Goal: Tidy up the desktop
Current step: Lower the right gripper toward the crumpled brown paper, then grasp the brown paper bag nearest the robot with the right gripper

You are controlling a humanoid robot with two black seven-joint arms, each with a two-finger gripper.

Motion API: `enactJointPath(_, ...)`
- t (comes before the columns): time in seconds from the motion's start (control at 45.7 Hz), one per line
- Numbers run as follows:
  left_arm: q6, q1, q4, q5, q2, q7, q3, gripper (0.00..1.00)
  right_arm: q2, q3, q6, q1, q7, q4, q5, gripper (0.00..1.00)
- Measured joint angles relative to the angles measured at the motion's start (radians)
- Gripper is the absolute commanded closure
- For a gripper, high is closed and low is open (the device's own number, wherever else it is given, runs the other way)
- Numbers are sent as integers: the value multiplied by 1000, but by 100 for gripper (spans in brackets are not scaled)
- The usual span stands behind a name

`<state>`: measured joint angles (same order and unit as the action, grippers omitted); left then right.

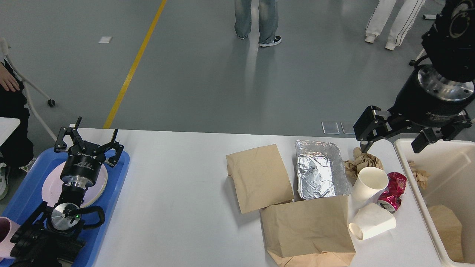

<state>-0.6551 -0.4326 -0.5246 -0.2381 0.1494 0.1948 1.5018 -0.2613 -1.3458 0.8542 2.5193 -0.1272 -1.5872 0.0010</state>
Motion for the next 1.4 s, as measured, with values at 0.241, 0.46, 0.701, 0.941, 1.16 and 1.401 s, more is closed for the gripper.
enactJointPath(0.241,0,0,0,0,0,0,0,4,-24,16,-6,-11,1,-6,83,10)
enactJointPath(0.46,0,0,0,0,1,0,0,4,-35,52,-99,-171,2,-2,87,10)
enactJointPath(0.701,0,0,0,-1,1,0,0,4,-22,117,-306,-500,2,25,85,11)
enactJointPath(0.941,-1,0,0,-1,1,0,0,4,15,148,-455,-673,2,28,79,10)
enactJointPath(1.16,-2,0,0,0,1,0,0,4,51,149,-598,-809,2,60,78,10)
enactJointPath(1.401,-2,0,0,0,1,0,0,4,59,194,-631,-949,6,150,89,14)
